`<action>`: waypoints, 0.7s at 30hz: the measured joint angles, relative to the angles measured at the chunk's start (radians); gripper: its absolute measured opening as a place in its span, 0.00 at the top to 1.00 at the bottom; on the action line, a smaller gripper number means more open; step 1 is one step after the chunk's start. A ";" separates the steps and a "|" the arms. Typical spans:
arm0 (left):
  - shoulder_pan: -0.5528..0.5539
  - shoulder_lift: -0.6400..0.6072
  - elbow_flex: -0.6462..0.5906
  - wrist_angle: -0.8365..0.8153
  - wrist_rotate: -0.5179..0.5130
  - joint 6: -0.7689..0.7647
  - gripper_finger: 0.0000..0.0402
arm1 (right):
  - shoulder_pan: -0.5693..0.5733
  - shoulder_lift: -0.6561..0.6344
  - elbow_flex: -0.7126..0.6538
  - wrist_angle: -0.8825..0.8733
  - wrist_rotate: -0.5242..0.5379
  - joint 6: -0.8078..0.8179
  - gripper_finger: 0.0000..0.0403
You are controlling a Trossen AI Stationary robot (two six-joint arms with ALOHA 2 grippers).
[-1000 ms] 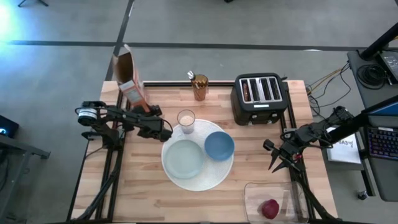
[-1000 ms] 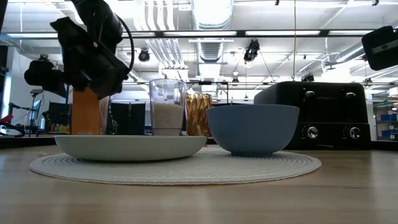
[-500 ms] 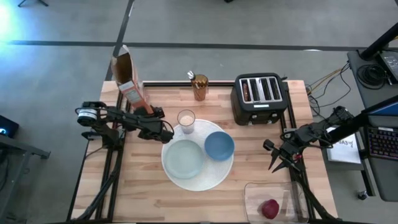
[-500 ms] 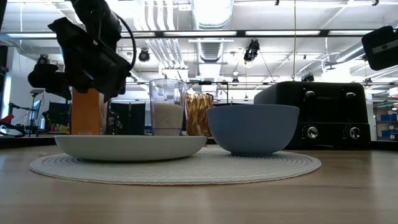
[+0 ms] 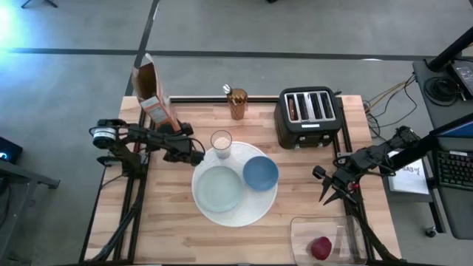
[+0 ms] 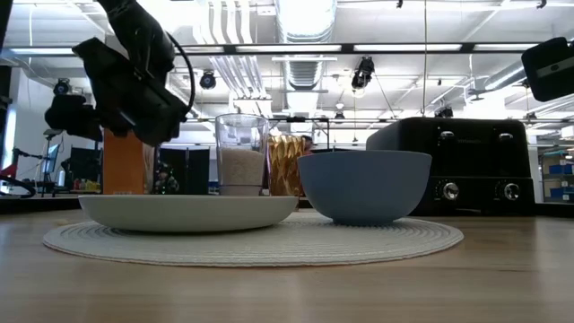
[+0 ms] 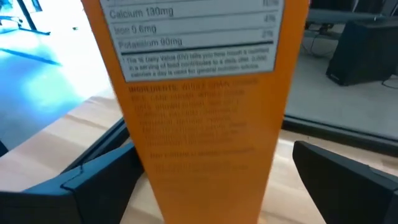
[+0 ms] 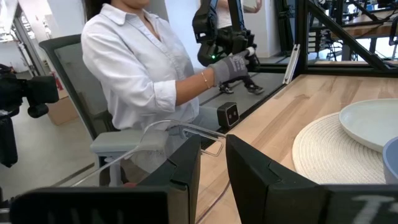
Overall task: Arrange a breakfast setting
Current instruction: Pour the cereal into the bowl
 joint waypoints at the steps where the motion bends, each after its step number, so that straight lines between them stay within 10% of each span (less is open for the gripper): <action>1: 0.009 0.000 -0.007 0.007 -0.014 -0.002 0.01 | 0.000 0.000 0.000 0.000 0.000 0.000 0.83; 21: 0.112 0.000 -0.039 0.124 -0.199 0.183 0.01 | 0.000 0.000 0.000 0.000 0.000 0.000 0.83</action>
